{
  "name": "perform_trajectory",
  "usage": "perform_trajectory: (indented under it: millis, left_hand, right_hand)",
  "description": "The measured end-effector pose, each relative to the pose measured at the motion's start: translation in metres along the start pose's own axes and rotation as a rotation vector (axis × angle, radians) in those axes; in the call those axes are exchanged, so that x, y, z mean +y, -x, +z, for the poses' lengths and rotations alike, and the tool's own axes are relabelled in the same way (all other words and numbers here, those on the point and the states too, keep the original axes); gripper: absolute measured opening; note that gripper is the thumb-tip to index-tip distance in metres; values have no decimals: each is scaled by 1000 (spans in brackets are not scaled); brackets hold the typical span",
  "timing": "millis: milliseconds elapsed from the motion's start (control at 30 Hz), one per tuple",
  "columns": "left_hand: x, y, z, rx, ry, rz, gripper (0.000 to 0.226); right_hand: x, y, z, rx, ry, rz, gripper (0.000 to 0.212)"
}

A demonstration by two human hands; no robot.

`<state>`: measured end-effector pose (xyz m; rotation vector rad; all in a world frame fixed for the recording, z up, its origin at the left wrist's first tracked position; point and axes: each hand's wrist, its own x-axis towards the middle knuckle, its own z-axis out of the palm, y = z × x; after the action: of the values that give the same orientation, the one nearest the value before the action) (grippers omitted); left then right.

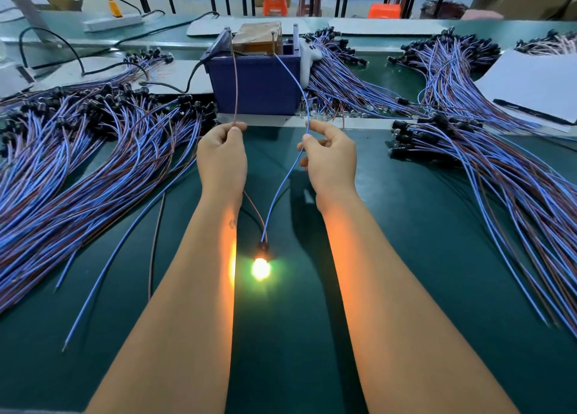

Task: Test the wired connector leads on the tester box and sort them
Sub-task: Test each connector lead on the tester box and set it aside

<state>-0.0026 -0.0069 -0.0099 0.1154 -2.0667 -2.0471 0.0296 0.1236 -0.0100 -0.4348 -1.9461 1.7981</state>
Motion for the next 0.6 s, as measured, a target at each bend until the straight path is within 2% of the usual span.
perform_trajectory:
  millis: [100,200,400,533,600]
  left_hand:
    - [1,2,1,-19,-39,3,25]
    - [4,8,6,-104,-53,23,20]
    - [12,17,17,-319,106,-20,21]
    - [11,15,14,-286,150,-48,18]
    - [13,12,11,-226,212,-52,18]
  right_hand:
    - [-2,1,-1,13,8,-29,27]
    - [-4,6,1,-10,25,-110,20]
    - [-7,16,12,-119,74,-208,11]
    - [-8,15,10,-145,155,-199,4]
    - [-9,14,4,-237,188,-148,13]
